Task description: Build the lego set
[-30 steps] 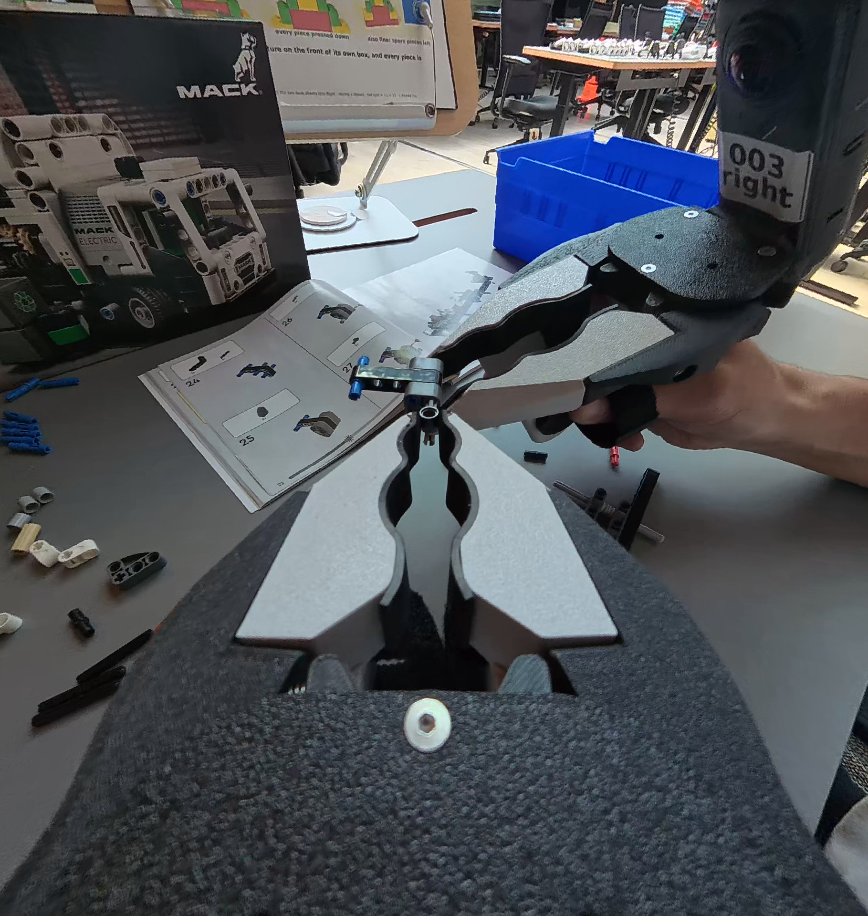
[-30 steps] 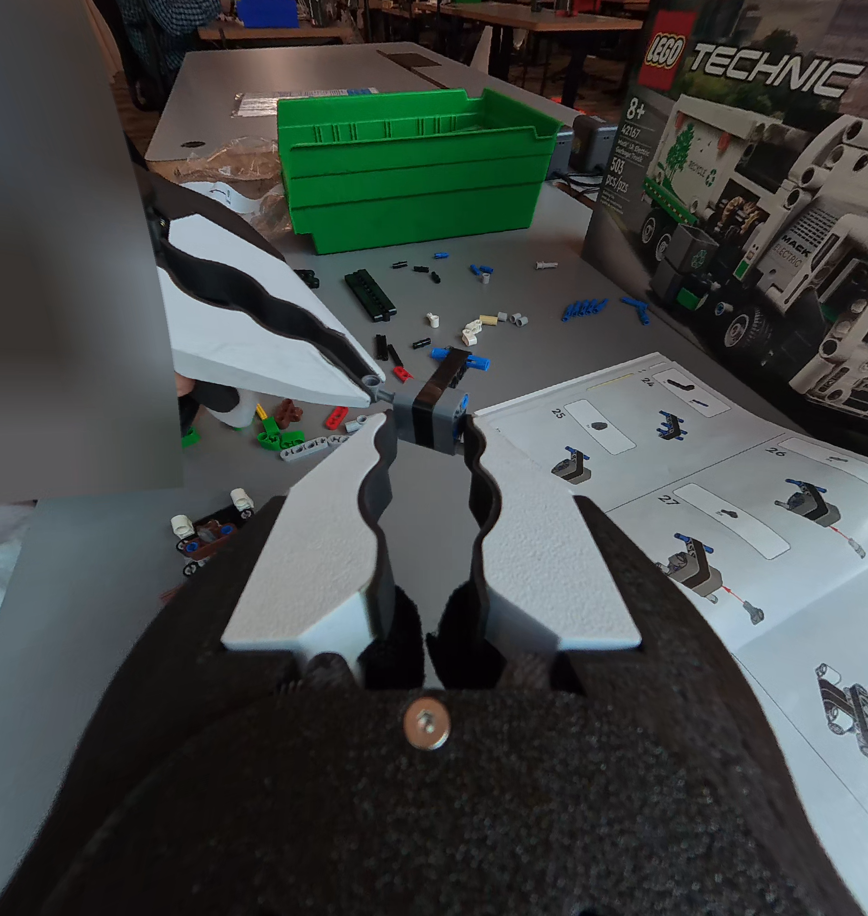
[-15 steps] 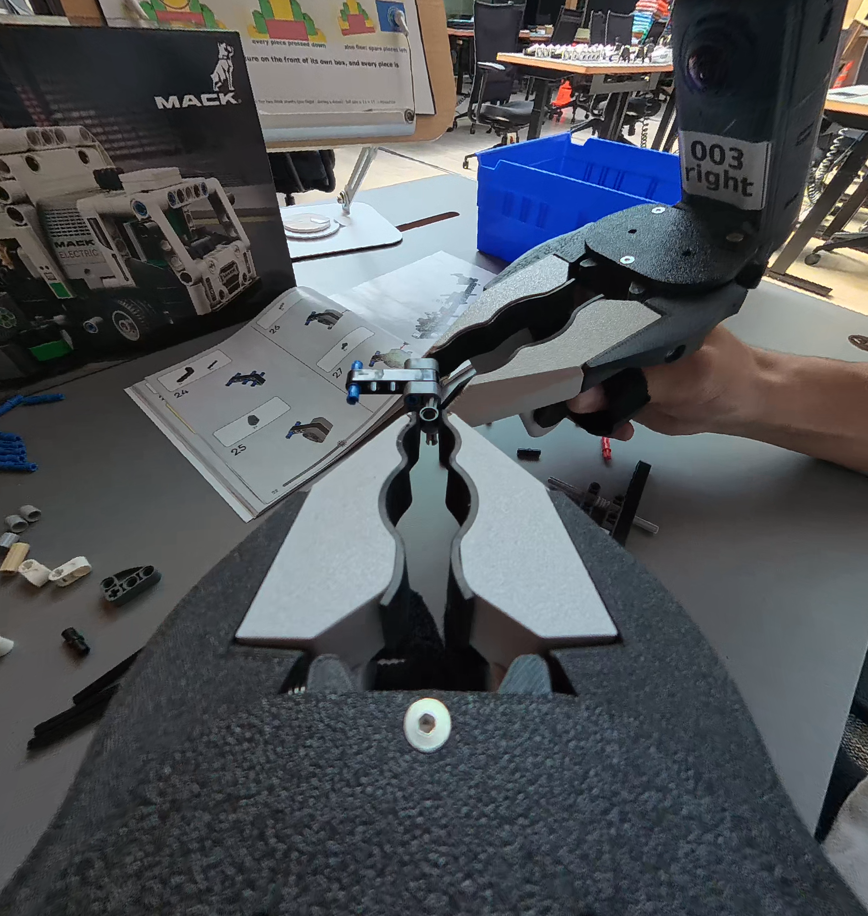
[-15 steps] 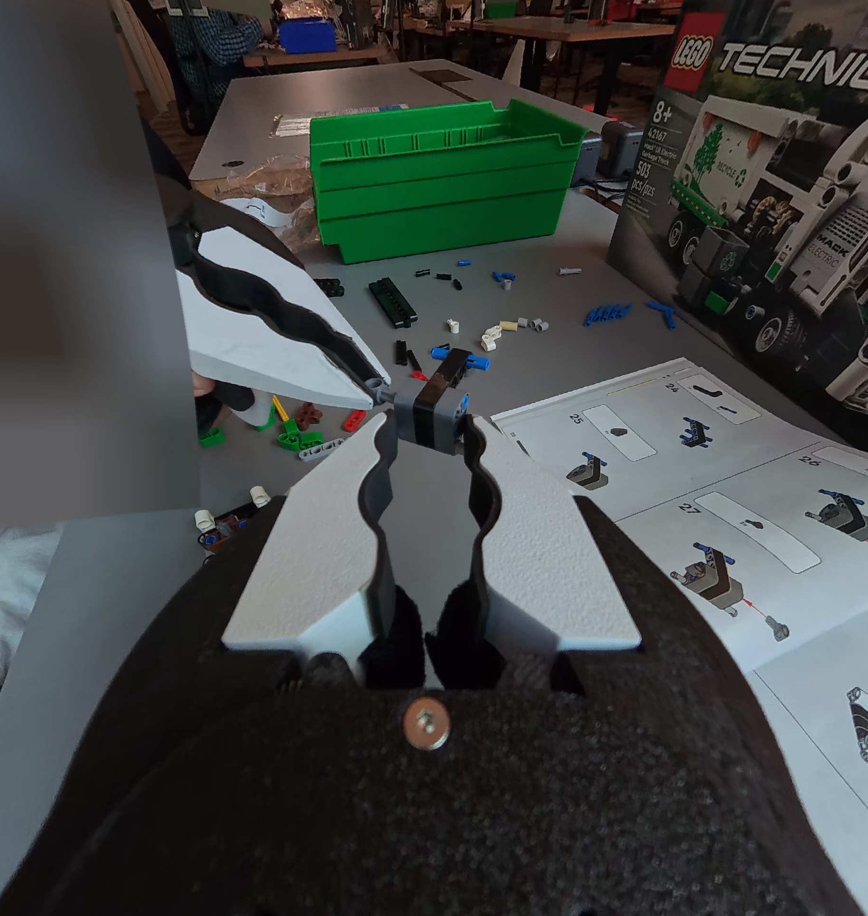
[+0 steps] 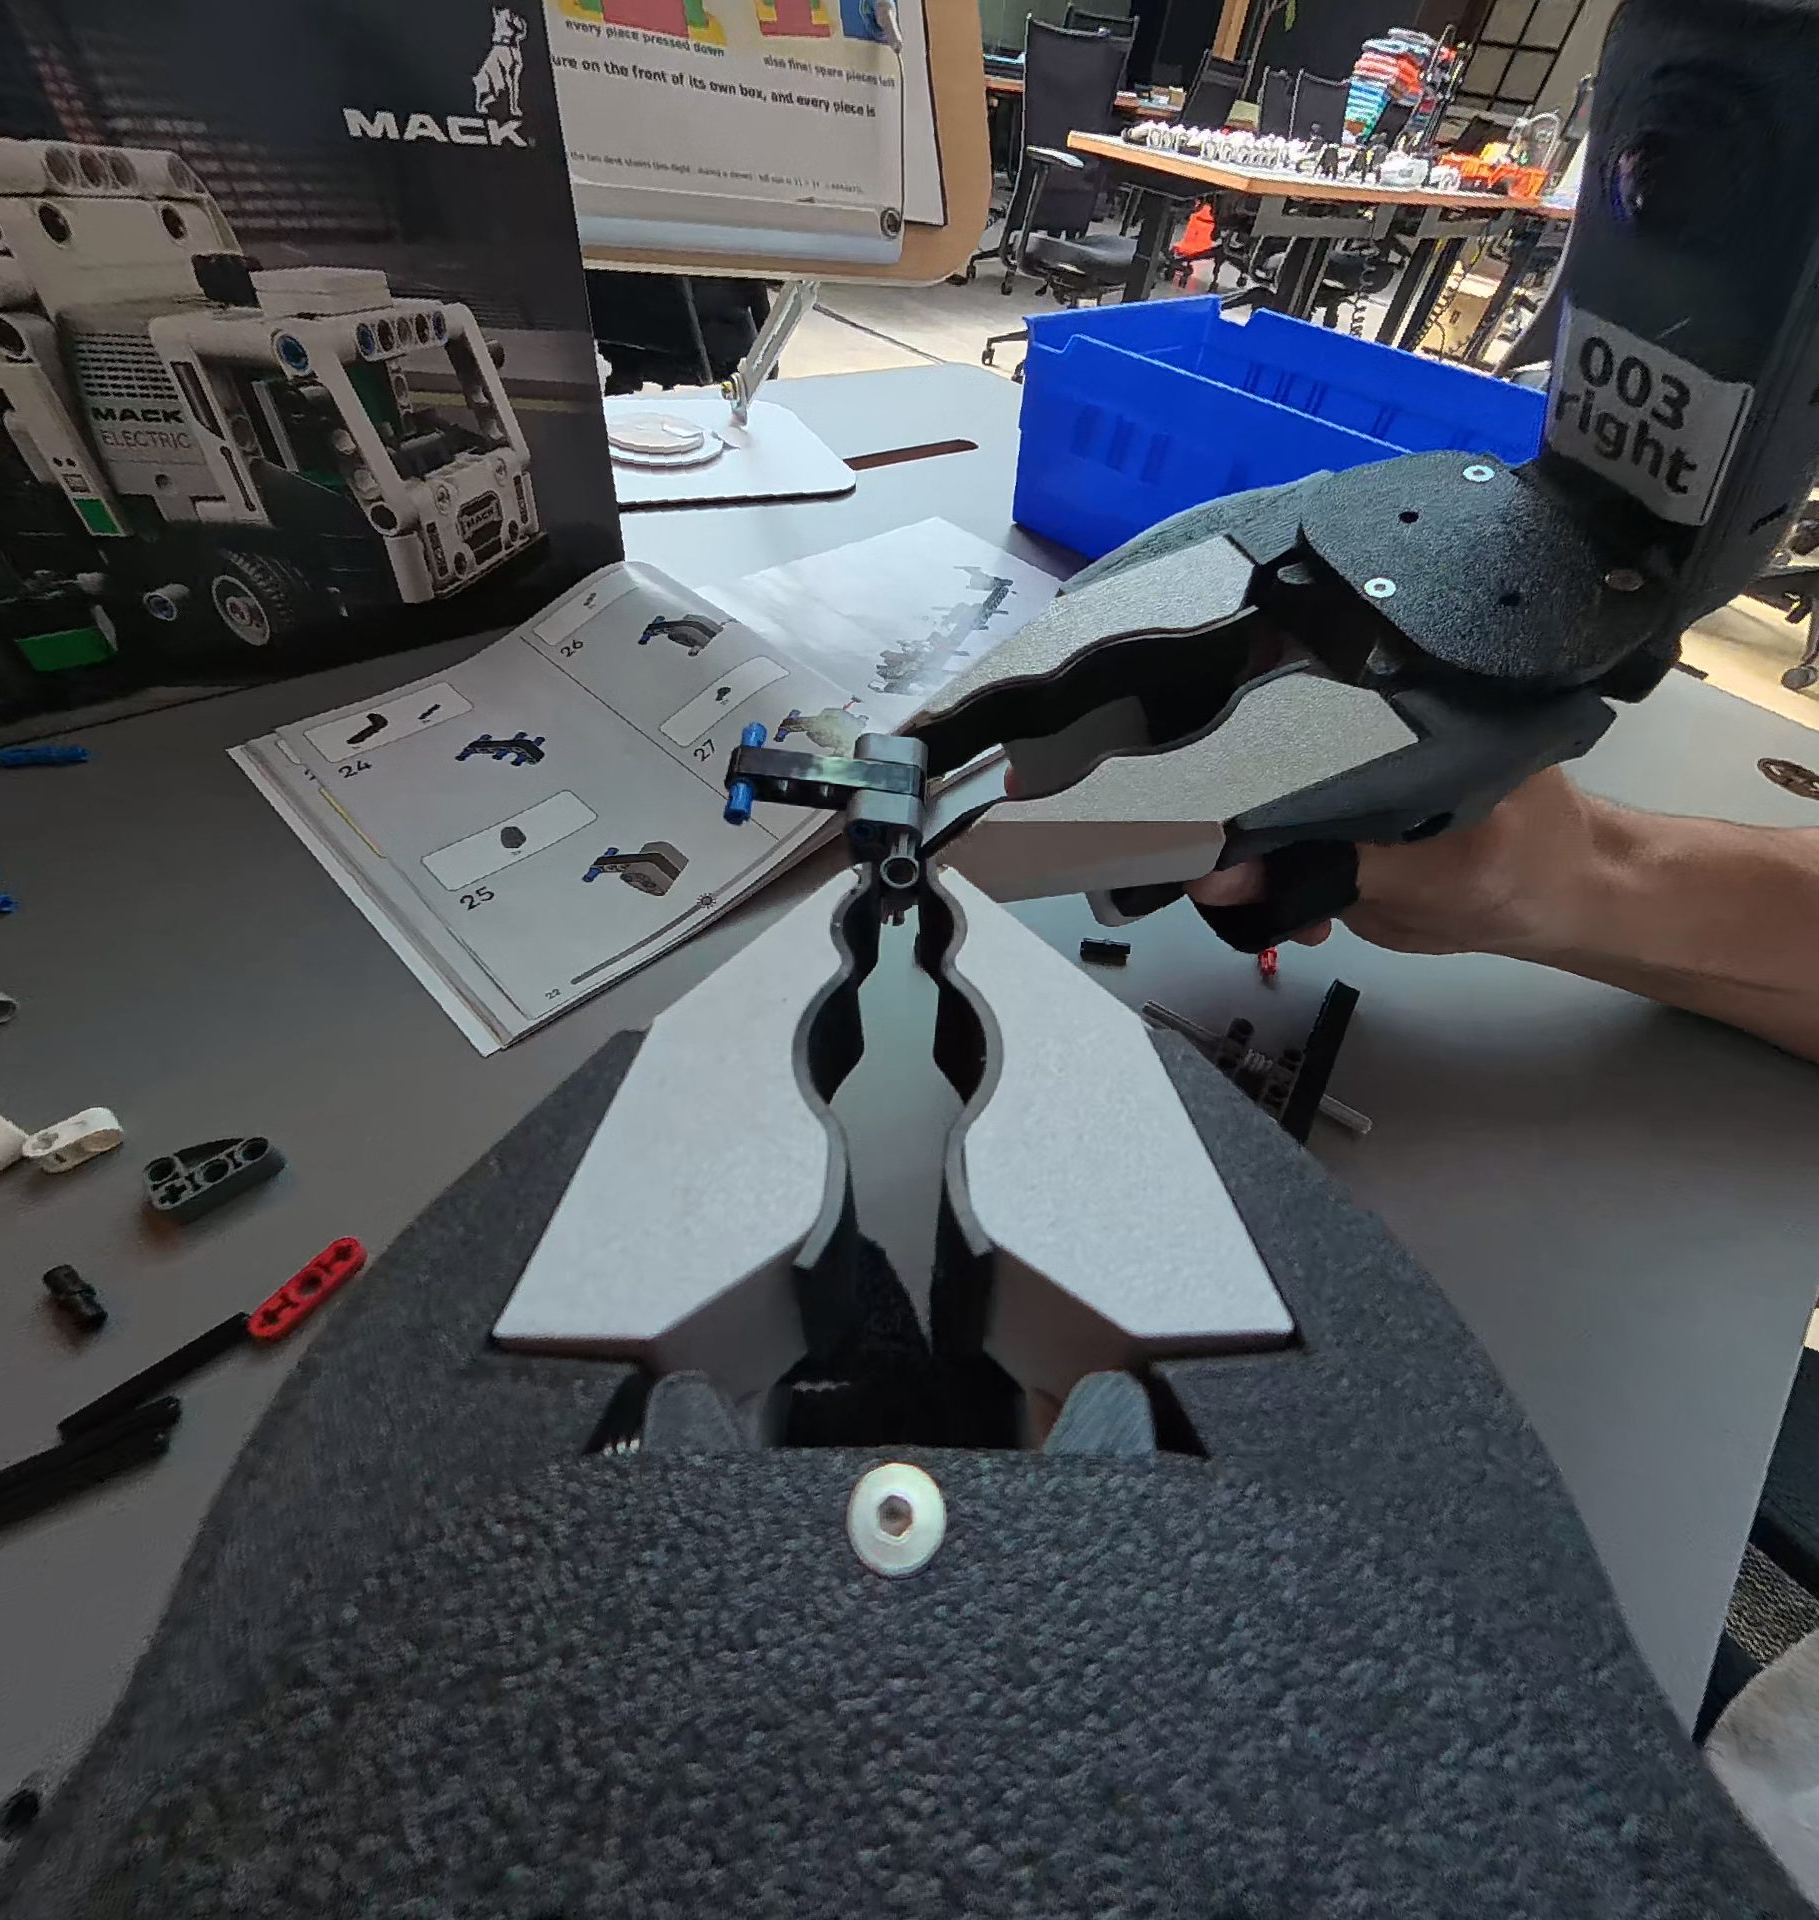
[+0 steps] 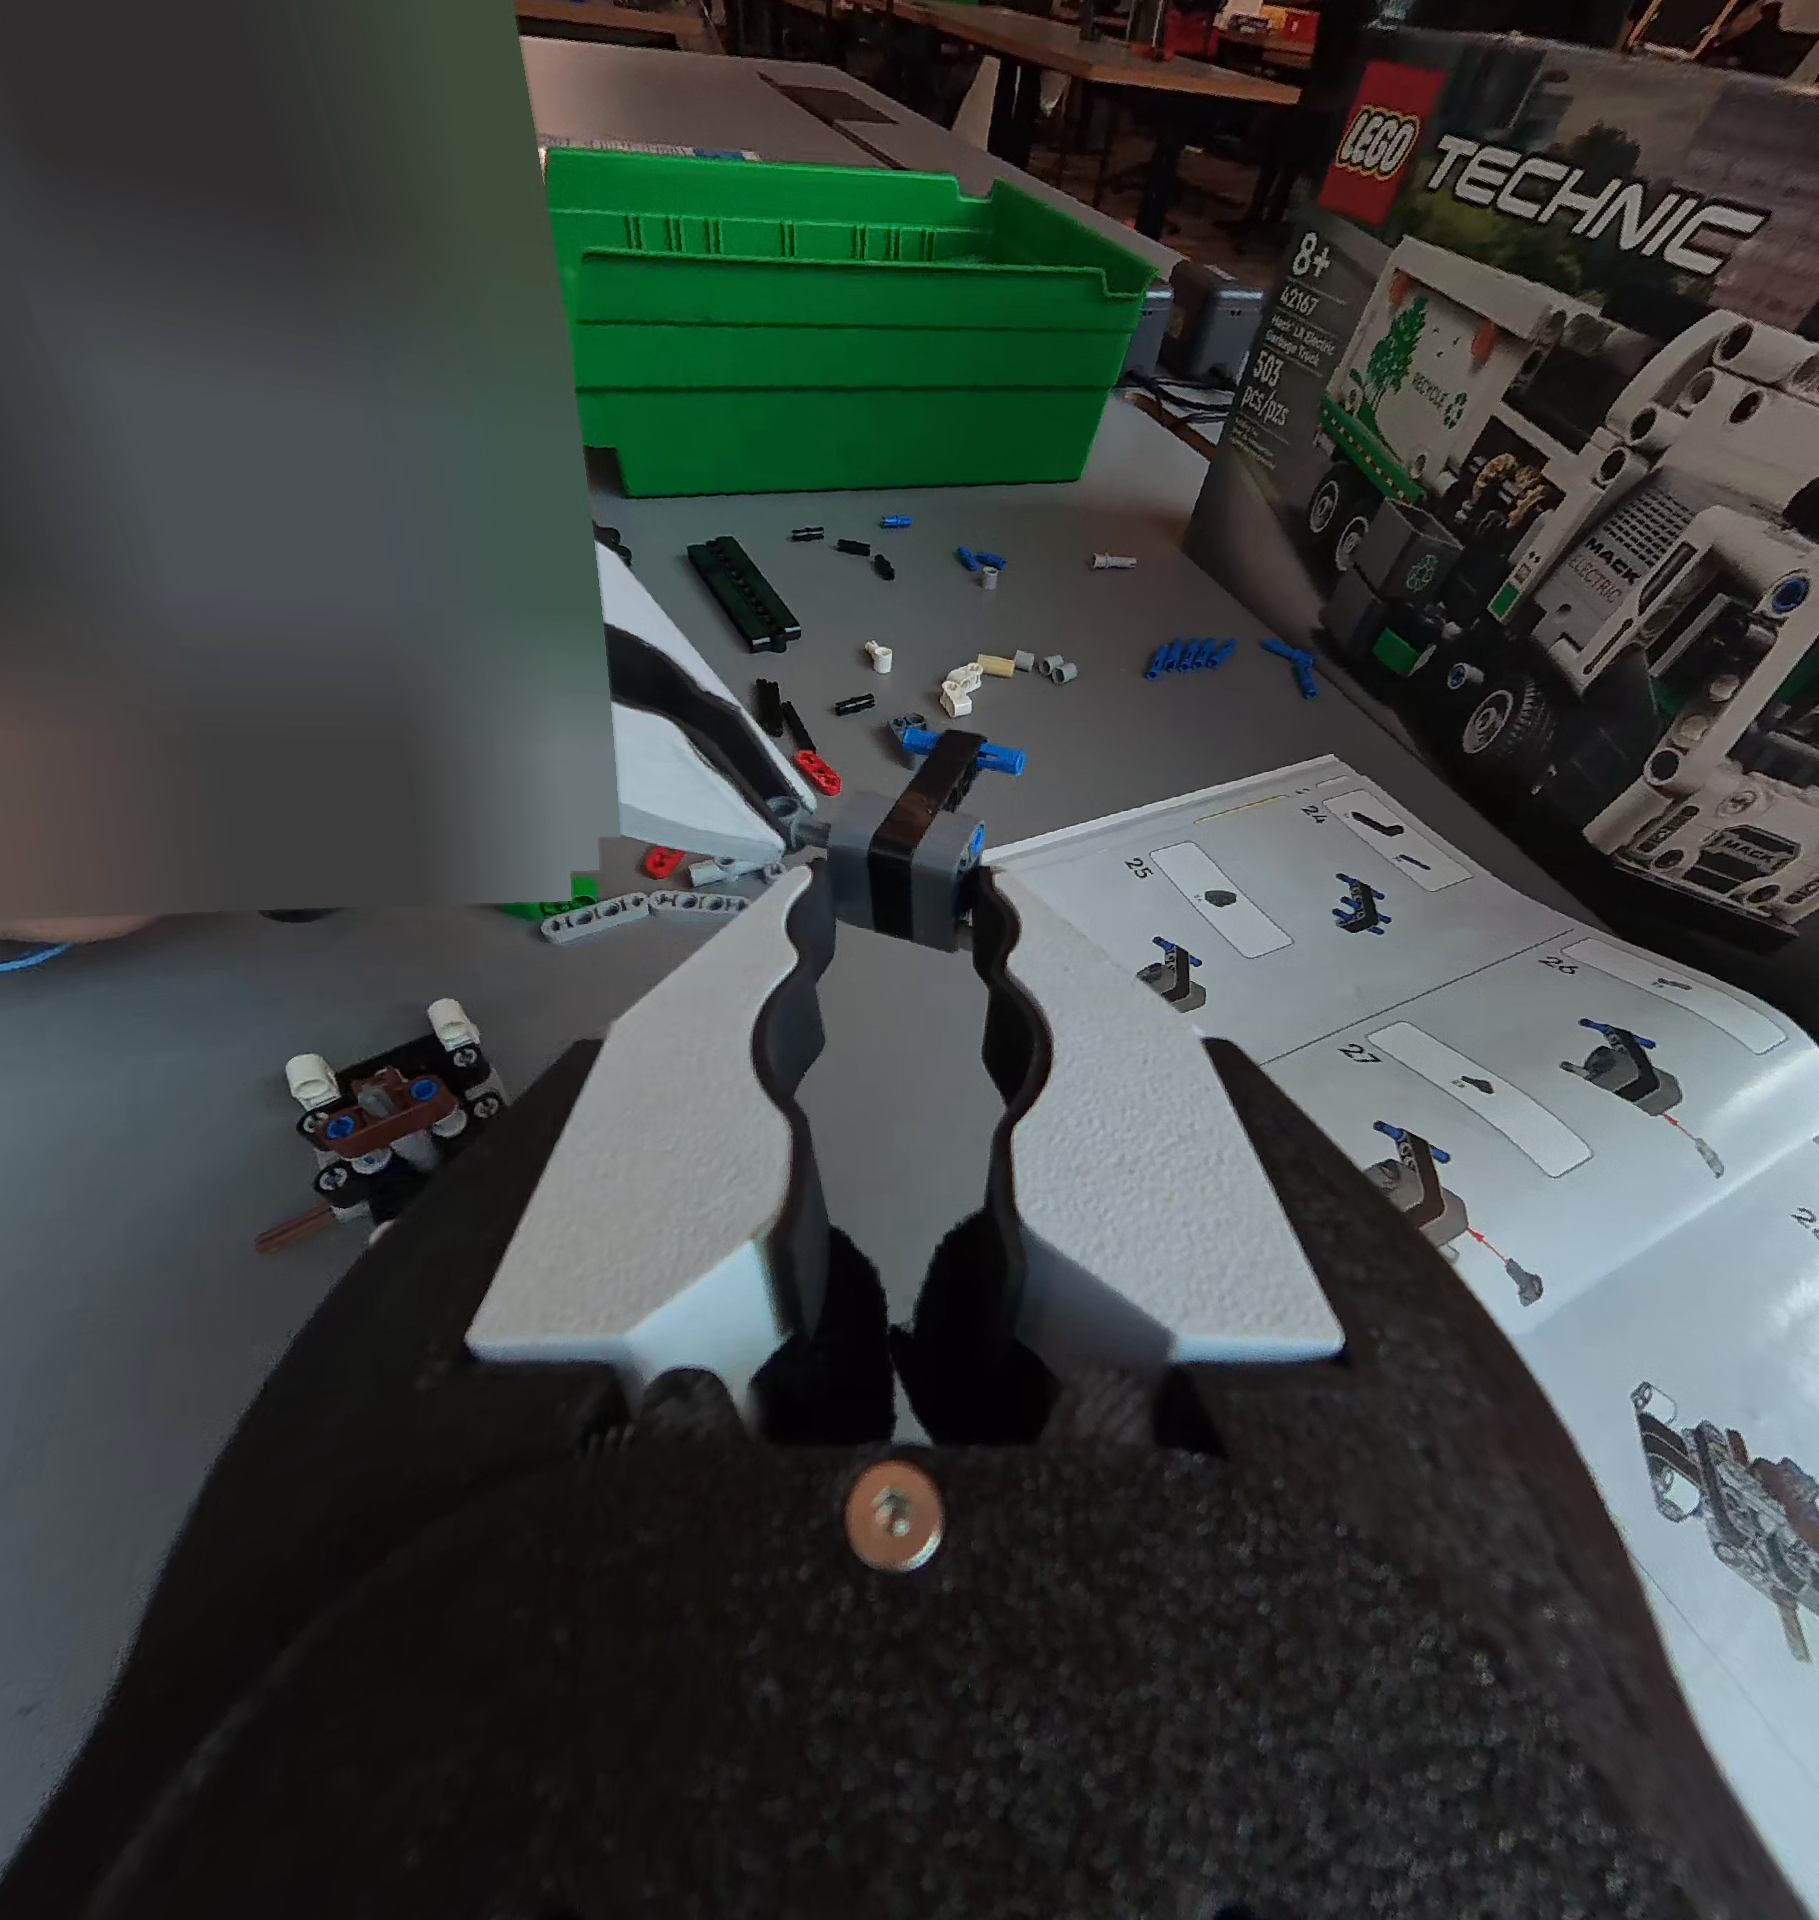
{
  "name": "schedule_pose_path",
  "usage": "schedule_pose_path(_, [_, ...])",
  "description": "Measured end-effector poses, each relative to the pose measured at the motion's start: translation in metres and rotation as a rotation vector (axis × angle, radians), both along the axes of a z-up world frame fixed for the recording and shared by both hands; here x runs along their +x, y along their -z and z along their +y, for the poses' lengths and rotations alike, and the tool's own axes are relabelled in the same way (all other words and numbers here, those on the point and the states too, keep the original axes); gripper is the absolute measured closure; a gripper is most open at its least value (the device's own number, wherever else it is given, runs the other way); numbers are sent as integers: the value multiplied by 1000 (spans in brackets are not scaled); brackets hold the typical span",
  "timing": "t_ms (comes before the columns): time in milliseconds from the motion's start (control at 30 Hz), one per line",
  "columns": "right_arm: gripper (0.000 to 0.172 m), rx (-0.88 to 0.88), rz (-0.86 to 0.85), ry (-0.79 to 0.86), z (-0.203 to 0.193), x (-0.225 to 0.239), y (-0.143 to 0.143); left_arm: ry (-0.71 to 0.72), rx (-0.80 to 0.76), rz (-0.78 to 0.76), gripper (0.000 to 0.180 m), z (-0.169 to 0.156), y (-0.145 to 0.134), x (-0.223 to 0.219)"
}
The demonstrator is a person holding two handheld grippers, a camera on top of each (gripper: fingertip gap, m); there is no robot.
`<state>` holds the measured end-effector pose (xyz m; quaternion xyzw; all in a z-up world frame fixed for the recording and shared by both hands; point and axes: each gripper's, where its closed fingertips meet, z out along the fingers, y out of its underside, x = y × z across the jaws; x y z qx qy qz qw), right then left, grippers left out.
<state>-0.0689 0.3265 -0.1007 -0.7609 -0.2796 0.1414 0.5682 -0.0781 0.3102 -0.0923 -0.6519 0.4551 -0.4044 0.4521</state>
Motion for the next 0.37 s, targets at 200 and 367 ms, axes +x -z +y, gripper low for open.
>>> schedule_pose_path(200, [147, 21, -88, -2, -1, 0, 4, 31, -10, 31, 175, -1, 6, 0])
schedule_pose_path(367, [146, 1, -112, -33, -2, -3, 10, 73, -12, 80, 175, -3, 12, -3])
